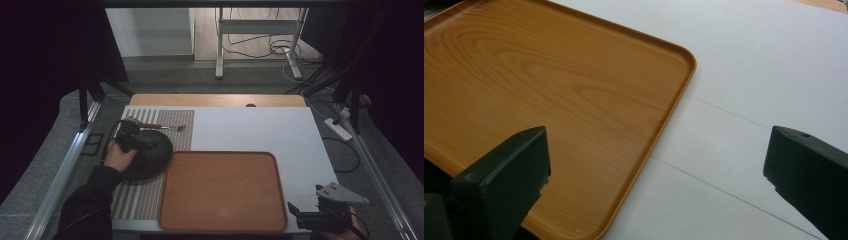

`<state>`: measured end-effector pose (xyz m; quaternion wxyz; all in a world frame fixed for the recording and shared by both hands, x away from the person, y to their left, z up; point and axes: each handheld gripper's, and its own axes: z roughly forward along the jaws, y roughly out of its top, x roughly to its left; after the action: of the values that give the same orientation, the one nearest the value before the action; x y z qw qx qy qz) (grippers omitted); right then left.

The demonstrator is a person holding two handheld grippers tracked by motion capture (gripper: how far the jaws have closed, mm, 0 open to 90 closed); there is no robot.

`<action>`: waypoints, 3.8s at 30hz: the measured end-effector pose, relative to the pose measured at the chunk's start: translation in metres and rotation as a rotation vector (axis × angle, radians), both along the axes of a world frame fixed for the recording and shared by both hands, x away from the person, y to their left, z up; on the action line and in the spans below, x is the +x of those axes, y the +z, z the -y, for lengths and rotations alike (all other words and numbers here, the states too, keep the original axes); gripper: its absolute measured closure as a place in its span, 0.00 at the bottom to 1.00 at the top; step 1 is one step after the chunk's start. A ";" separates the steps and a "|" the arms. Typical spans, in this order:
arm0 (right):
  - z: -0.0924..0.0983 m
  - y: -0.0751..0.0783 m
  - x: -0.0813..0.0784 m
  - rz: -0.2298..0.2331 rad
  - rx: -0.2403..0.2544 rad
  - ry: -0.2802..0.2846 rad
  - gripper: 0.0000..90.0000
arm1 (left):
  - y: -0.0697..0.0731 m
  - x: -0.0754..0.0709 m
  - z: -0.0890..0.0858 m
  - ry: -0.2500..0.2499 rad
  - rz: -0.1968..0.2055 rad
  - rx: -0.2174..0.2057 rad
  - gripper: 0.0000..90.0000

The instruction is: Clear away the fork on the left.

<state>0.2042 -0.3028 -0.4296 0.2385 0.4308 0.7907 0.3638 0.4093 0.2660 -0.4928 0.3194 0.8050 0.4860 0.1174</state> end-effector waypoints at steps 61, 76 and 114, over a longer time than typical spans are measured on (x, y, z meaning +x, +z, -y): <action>0.002 0.000 -0.001 -0.002 0.010 -0.002 0.00 | -0.025 0.104 -0.027 0.059 -0.227 0.178 0.98; 0.002 0.000 -0.001 -0.006 0.012 -0.003 0.00 | -0.015 0.107 -0.031 0.083 -0.214 0.144 0.75; 0.002 0.000 -0.001 -0.007 0.006 0.007 0.00 | -0.025 0.122 -0.013 -0.075 -0.207 0.185 0.69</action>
<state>0.2029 -0.3043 -0.4299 0.2332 0.4297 0.7921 0.3653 0.5314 0.2794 -0.5177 0.1962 0.8564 0.4729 0.0660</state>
